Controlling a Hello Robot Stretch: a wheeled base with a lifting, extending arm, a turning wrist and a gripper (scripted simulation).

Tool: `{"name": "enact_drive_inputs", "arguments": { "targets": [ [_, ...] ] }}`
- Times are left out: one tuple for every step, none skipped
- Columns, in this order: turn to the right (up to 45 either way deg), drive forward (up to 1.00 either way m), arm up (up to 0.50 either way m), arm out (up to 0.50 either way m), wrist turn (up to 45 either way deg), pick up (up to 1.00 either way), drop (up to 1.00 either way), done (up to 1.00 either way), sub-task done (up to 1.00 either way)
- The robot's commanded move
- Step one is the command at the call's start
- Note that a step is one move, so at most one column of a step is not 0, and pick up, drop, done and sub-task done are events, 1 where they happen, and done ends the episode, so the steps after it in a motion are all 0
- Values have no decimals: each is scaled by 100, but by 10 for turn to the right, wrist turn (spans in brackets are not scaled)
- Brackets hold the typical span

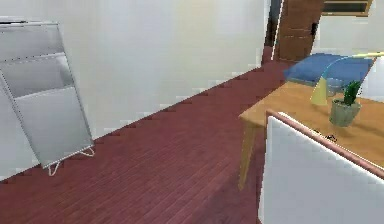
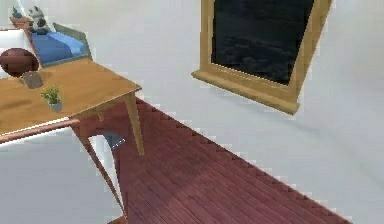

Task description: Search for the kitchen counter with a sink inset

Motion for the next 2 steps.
{"name": "enact_drive_inputs", "arguments": {
  "targets": [
    [0,15,0,0,0,0,0,0,0],
    [-60,0,0,0,0,0,0,0,0]
  ]
}}
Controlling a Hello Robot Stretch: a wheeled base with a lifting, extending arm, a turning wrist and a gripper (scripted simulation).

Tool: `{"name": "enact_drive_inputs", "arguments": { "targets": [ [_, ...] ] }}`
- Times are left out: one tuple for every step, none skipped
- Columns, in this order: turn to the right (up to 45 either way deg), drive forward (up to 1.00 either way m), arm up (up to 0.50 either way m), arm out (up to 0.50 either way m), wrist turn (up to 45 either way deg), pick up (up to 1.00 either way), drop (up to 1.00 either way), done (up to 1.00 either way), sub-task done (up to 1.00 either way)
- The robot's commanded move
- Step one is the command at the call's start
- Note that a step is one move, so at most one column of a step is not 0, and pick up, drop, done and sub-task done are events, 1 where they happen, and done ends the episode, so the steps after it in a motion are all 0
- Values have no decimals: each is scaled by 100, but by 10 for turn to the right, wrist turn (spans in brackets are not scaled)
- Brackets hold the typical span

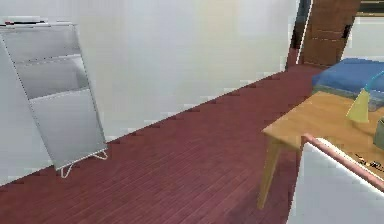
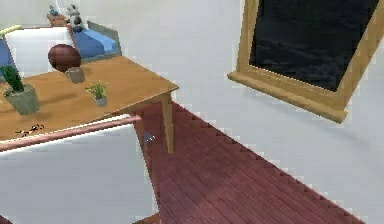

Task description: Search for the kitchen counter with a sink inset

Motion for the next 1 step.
{"name": "enact_drive_inputs", "arguments": {
  "targets": [
    [0,100,0,0,0,0,0,0,0]
  ]
}}
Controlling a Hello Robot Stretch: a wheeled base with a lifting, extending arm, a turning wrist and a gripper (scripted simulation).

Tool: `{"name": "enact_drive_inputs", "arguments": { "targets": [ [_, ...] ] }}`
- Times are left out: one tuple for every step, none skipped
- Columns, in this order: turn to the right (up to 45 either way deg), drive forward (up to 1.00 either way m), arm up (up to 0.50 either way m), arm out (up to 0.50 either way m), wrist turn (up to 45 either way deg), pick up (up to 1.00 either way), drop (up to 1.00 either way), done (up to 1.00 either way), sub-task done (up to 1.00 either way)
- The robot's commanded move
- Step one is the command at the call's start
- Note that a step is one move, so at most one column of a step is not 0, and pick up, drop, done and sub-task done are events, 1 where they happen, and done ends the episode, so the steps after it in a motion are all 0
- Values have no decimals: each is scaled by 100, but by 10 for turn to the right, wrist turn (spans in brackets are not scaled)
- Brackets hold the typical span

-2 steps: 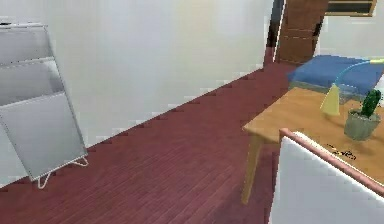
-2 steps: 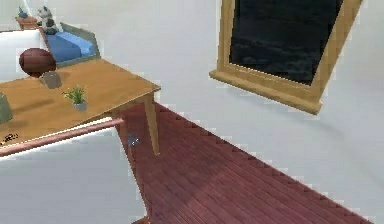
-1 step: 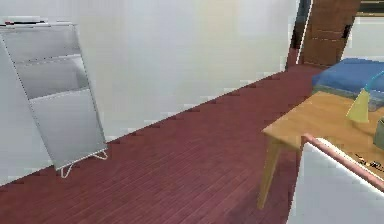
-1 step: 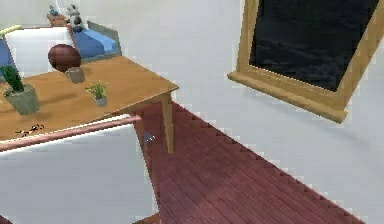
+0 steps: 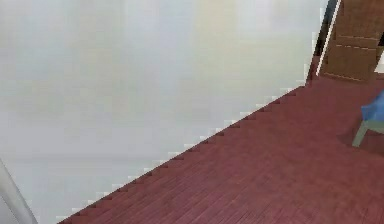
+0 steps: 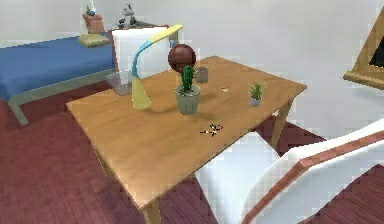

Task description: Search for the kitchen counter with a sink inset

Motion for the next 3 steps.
{"name": "enact_drive_inputs", "arguments": {
  "targets": [
    [-30,0,0,0,0,0,0,0,0],
    [0,35,0,0,0,0,0,0,0],
    [360,0,0,0,0,0,0,0,0]
  ]
}}
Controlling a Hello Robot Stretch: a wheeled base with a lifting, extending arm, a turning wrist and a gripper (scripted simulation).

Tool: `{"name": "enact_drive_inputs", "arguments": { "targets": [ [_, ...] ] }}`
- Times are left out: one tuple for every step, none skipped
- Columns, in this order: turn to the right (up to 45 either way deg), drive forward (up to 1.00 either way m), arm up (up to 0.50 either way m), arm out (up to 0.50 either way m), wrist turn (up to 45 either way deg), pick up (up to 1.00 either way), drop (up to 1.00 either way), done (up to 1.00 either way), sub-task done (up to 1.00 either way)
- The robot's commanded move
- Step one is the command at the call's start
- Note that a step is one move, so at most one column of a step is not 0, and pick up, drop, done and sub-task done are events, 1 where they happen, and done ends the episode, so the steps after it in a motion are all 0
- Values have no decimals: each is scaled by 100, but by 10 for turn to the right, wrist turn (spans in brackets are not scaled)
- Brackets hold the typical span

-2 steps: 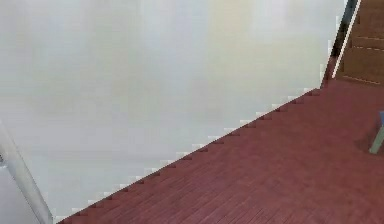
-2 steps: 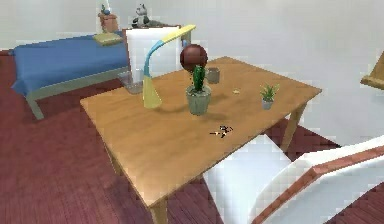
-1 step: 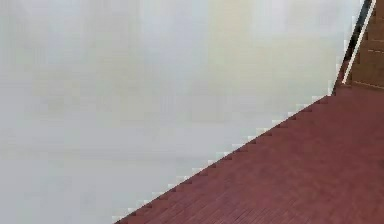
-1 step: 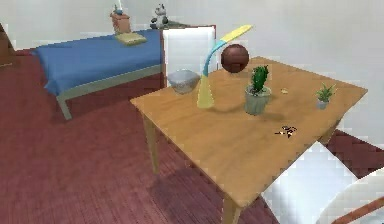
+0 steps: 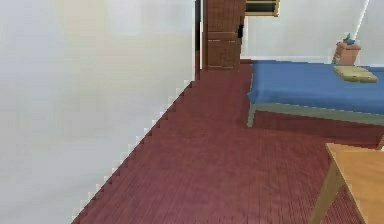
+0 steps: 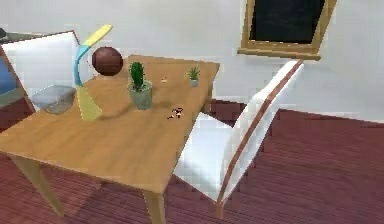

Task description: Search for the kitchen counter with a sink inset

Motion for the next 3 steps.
{"name": "enact_drive_inputs", "arguments": {
  "targets": [
    [0,100,0,0,0,0,0,0,0],
    [0,100,0,0,0,0,0,0,0],
    [30,0,0,0,0,0,0,0,0]
  ]
}}
